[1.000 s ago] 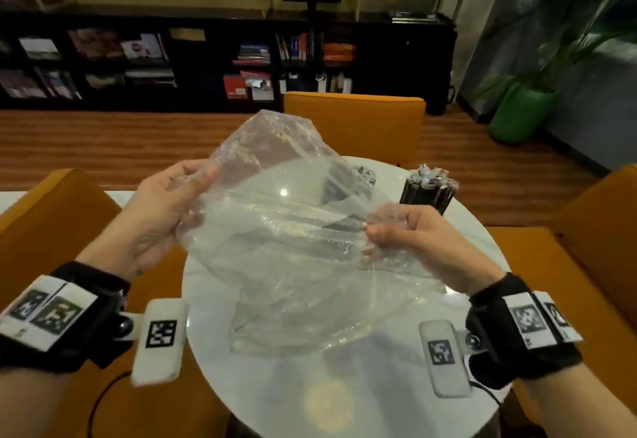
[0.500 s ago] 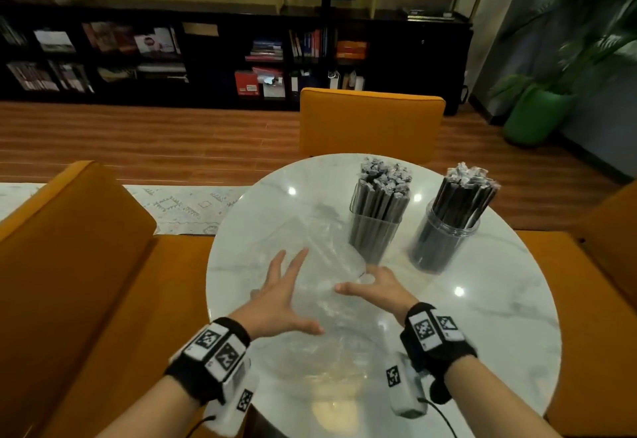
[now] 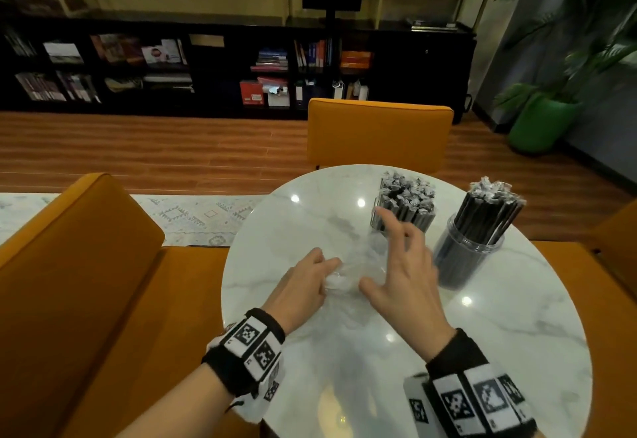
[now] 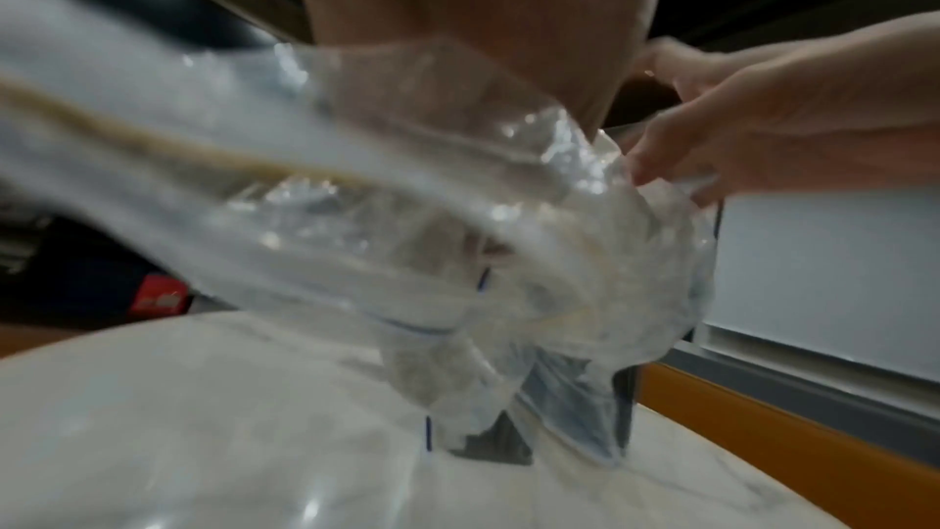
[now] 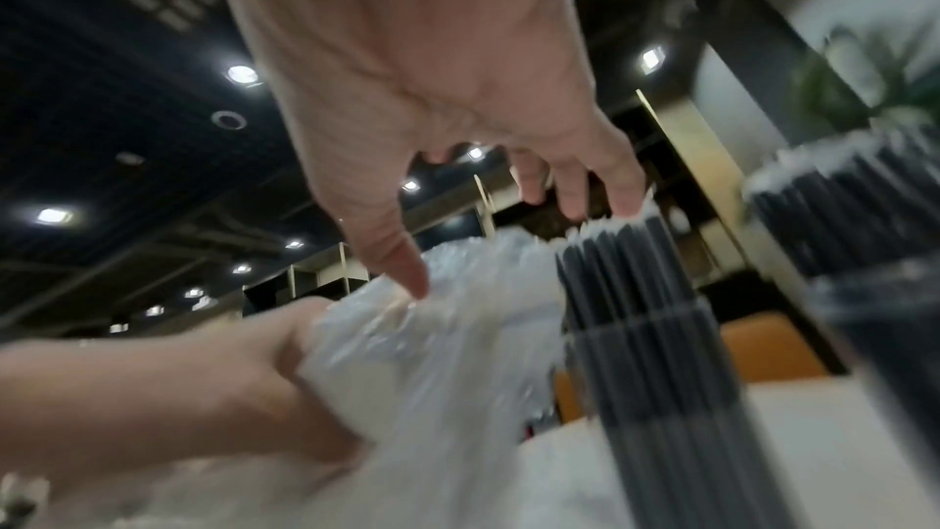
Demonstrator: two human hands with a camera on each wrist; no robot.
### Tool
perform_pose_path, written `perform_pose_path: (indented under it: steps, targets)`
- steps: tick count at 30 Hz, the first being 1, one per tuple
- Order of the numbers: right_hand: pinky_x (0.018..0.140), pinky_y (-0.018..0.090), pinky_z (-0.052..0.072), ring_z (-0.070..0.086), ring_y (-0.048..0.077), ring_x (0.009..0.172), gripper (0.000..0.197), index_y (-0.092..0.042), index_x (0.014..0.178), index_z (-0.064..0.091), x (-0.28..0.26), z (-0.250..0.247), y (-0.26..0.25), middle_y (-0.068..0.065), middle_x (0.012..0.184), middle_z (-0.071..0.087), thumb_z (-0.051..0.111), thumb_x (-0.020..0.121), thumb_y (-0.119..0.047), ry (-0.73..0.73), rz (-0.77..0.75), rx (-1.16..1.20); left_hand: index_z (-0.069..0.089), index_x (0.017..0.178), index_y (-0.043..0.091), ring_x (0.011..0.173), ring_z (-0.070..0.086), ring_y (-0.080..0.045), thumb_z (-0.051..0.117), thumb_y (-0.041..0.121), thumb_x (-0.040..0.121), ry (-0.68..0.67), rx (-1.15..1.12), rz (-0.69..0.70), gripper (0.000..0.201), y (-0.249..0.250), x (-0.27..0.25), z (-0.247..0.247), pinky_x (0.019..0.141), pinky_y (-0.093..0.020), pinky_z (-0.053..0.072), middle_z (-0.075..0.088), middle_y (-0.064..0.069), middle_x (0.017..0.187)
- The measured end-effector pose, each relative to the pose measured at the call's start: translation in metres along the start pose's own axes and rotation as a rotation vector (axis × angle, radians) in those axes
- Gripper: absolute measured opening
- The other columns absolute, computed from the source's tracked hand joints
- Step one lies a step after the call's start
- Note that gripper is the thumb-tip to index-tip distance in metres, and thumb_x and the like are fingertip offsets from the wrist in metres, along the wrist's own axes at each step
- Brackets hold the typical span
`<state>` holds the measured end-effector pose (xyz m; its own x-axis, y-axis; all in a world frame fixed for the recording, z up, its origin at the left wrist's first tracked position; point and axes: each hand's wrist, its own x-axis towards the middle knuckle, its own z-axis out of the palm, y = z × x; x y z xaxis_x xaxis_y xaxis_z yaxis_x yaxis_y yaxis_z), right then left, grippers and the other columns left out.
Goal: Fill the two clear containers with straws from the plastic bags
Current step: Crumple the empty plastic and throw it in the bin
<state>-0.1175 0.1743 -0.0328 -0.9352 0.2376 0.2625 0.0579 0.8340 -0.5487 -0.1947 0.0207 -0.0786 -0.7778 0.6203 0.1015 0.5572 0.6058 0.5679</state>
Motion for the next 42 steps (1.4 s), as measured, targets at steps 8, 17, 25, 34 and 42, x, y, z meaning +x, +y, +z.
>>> perform_pose_path:
  steps: [8,17,25,34,42]
  targets:
    - [0.097,0.057,0.047,0.059,0.034,0.122,0.057,-0.038,0.126,0.051,0.005,-0.009,0.014,0.010,0.137,0.059,0.076,0.075,-0.031,-0.462,0.393,1.166,0.067,0.082,0.025,0.091,0.063,-0.017,0.067,-0.009,0.077,0.274,-0.673,-0.058,0.035,0.034,0.017,-0.038,0.077,-0.017,0.050,0.064,-0.008,0.098]
    - [0.064,0.010,0.041,0.055,0.003,0.079,0.026,-0.021,0.088,0.049,0.008,-0.020,0.013,-0.004,0.086,0.057,0.074,0.082,-0.015,0.205,-0.092,0.234,0.025,0.144,0.050,0.113,0.065,-0.030,0.069,0.036,0.084,-0.444,-1.053,-0.421,0.076,0.020,-0.002,-0.054,0.083,-0.043,0.059,0.044,-0.010,0.140]
    - [0.062,0.022,0.050,0.061,0.004,0.069,0.013,-0.023,0.090,0.063,-0.010,-0.001,-0.015,-0.007,0.085,0.067,0.072,0.085,-0.032,0.021,0.017,0.685,0.056,0.130,0.016,0.115,0.063,-0.034,0.060,0.033,0.091,-0.157,-1.420,-0.391,0.042,0.025,0.005,-0.045,0.085,-0.046,0.058,0.066,-0.015,0.125]
    - [0.082,0.050,0.059,0.071,0.027,0.102,0.070,-0.058,0.140,0.025,-0.015,-0.005,-0.005,-0.003,0.138,0.050,0.066,0.089,-0.032,-0.325,0.237,1.059,0.060,0.118,0.003,0.099,0.069,-0.026,0.064,0.015,0.088,0.163,-1.326,-0.343,0.033,0.030,0.015,-0.056,0.073,-0.033,0.060,0.069,-0.016,0.115]
    - [0.072,0.034,0.061,0.069,0.036,0.092,0.034,-0.004,0.125,0.058,-0.006,-0.026,0.010,0.022,0.114,0.068,0.060,0.092,-0.013,-0.365,0.306,1.386,0.063,0.123,0.012,0.099,0.067,-0.028,0.058,0.051,0.084,-0.217,-1.201,-0.252,0.055,0.047,0.029,-0.060,0.078,-0.041,0.055,0.069,-0.015,0.117]
